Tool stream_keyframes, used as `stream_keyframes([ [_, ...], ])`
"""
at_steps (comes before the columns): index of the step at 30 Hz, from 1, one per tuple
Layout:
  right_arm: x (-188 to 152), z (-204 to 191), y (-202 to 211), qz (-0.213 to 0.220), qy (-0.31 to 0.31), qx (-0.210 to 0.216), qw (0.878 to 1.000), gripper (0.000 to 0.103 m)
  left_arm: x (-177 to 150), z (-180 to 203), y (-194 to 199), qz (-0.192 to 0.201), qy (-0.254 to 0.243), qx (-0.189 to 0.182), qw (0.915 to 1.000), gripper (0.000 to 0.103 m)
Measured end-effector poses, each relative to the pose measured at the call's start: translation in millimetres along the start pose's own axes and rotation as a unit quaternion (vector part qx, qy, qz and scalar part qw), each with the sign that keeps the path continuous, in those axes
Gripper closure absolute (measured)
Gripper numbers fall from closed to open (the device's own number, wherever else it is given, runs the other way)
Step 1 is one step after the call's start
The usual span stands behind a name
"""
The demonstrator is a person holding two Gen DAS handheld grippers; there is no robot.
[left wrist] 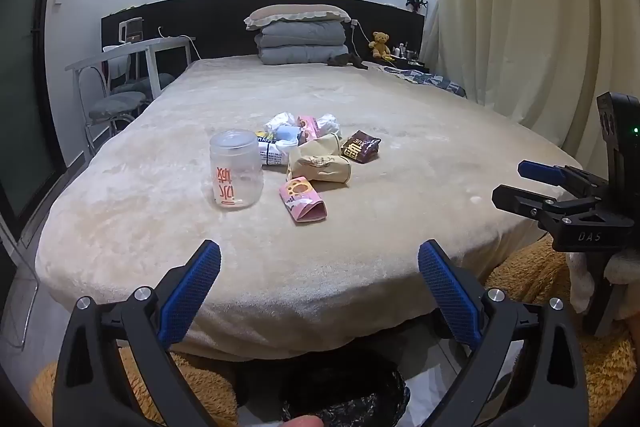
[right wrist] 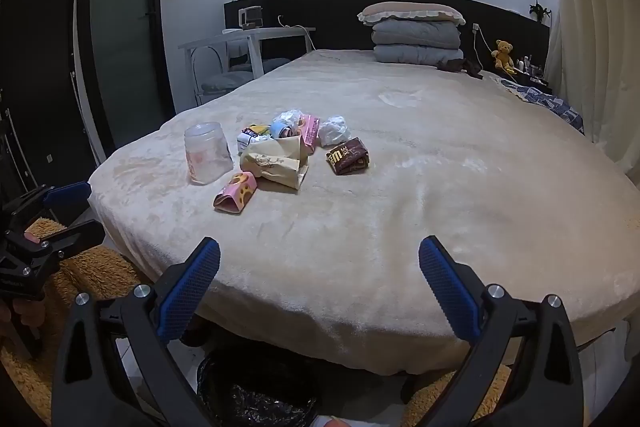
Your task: Collect trash
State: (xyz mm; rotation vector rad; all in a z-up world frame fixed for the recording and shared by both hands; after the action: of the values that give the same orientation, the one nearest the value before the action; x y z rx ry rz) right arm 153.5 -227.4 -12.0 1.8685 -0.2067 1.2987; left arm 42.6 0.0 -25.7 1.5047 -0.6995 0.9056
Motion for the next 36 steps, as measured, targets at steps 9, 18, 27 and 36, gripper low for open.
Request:
stream_keyframes([
  [9, 0.4, -0.6, -0.1, -0.001, 0.001, 0.003, 1.000, 0.004, 0.3, 3.8, 1.4, -0.002, -0.005, -0.001, 1.0000, 0.007],
  [18, -1.7, -4.9, -1.7, -0.008, 0.009, 0.003, 1.000, 0.004, 0.3, -0.3, 0.5, -0.001, 0.003, -0.002, 1.0000, 0.007],
  [27, -2.8, -4.1, -3.7, -0.009, 0.007, 0.004, 1.000, 0.004, 0.3, -0.5, 0.7, -0.001, 0.004, -0.002, 1.0000, 0.007],
  [36, -3.2, -5.0, -2.2, -0.008, 0.009, 0.008, 1.000, 0.004, -0.4, -0.9, -3.5, -0.002, 0.004, -0.003, 1.0000, 0.007],
])
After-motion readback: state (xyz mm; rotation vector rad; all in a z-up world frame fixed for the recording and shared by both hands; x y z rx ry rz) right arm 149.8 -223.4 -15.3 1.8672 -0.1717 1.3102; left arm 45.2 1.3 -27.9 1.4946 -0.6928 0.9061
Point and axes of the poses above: each gripper's, at about its wrist camera, not at the fingertips, and y roughly against the way its jaws point, z to its right, x to its top, the point moved 5 cm from there along -y, roughly the way its jaws point, and after that the axes turned 8 degrees about x, right-handed, at the moved point
